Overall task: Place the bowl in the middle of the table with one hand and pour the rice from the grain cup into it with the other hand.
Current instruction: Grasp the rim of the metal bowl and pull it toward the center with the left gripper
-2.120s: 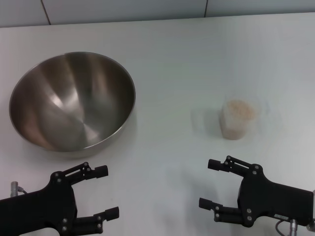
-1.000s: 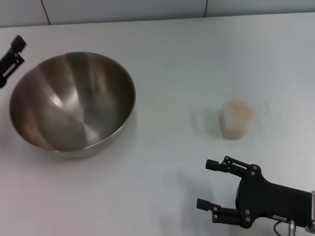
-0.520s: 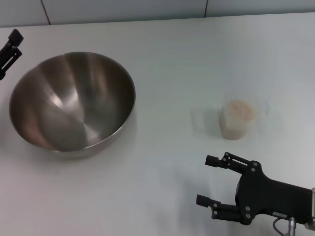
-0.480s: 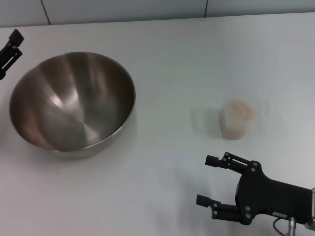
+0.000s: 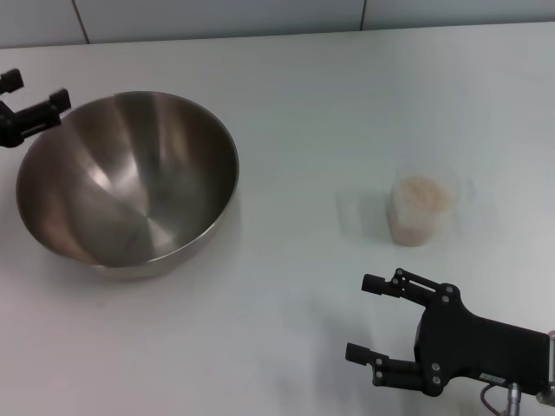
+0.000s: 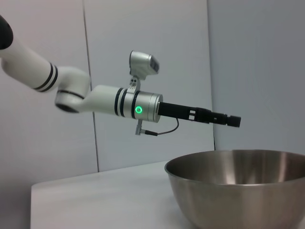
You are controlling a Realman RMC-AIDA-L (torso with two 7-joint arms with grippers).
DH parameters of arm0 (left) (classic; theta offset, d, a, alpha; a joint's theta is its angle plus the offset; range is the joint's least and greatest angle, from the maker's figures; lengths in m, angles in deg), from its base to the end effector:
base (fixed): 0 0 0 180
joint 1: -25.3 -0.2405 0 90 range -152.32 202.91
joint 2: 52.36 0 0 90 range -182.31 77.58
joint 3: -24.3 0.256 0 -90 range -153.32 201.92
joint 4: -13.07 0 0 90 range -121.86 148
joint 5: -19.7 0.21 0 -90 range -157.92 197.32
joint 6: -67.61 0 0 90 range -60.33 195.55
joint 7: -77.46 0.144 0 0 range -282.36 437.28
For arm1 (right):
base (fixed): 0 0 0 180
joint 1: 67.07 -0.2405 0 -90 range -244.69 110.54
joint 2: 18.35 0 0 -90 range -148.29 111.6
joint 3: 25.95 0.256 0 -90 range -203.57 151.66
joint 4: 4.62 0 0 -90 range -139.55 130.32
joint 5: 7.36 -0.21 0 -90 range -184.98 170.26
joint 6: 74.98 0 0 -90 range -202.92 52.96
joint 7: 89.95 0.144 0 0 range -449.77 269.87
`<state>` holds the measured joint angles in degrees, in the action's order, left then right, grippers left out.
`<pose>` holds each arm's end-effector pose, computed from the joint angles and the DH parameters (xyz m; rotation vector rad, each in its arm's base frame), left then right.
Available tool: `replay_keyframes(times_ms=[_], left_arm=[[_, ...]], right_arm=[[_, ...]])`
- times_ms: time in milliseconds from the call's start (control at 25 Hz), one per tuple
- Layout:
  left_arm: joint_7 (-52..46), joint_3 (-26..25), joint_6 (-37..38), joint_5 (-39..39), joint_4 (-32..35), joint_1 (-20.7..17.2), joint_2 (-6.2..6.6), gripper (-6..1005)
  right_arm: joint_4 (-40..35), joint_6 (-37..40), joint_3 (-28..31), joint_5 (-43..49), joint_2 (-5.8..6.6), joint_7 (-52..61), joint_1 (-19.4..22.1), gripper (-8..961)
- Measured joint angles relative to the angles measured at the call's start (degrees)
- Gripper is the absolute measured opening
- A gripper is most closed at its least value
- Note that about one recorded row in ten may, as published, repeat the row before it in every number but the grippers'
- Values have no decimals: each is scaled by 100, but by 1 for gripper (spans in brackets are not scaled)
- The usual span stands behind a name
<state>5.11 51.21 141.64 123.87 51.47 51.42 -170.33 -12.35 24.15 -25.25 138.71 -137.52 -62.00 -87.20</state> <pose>-0.3192 0.3546 0.0663 -2.1442 -0.6607 -0.6946 0.3057 0.1978 -0.0616 -2.6077 0.2714 0.9961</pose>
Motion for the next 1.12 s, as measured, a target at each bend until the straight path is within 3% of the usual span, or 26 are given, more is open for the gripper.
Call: replay_keyframes(times_ms=[40, 80, 280, 320, 840, 1120], left_arm=[[-269, 206, -21, 153, 251, -20, 6, 822], [-1023, 719, -26, 913, 966, -53, 29, 821], [-1389, 895, -25, 1485, 1309, -8, 28, 819], [-1656, 914, -23, 1995, 1524, 113, 6, 818], [-2668, 1044, 23, 3800, 1819, 793, -3, 812], [-2706, 1056, 33, 3862, 1827, 839, 1, 808]], right_arm=[[-3, -6, 0, 0, 0, 0, 0, 813], [-5, -11, 0, -3, 0, 0, 0, 813], [-3, -12, 0, -6, 0, 0, -7, 814], [-2, -11, 0, -7, 4, 0, -8, 814], [1, -6, 0, -8, 8, 0, -9, 813], [1, -13, 5, -8, 4, 0, -27, 814]])
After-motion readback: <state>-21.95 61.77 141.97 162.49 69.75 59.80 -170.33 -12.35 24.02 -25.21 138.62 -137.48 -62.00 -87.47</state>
